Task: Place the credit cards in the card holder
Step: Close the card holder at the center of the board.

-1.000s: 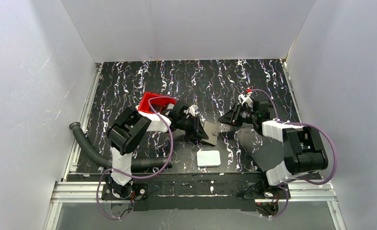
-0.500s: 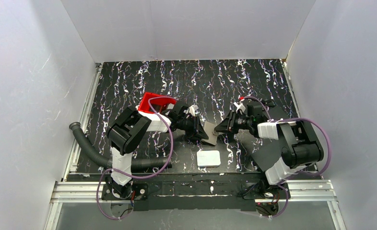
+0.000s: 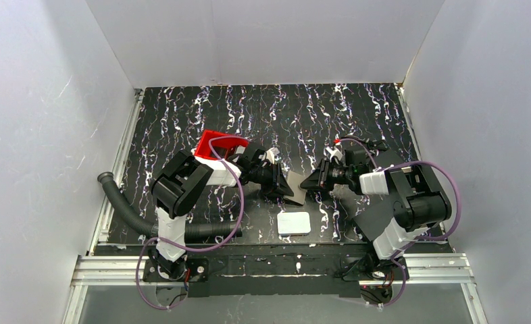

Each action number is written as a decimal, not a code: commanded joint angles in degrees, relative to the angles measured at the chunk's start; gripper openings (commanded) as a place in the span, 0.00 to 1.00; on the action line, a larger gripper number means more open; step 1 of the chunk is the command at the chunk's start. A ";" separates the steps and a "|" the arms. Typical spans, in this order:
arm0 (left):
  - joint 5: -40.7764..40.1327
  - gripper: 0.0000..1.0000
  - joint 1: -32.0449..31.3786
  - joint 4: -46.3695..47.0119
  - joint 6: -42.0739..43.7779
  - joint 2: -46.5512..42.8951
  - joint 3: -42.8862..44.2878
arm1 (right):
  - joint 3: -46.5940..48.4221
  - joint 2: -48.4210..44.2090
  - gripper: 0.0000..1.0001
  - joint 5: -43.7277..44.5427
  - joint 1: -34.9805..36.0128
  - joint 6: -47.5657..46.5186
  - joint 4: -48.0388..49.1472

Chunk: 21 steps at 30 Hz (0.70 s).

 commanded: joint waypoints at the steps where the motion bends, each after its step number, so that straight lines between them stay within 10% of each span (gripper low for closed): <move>1: -4.78 0.00 0.50 -2.47 0.93 1.00 0.16 | -0.50 -0.40 0.25 -0.41 1.09 -1.67 1.28; 21: -3.92 0.00 0.56 -2.47 1.56 1.75 0.02 | 12.03 1.27 0.45 7.39 3.73 -18.30 -26.96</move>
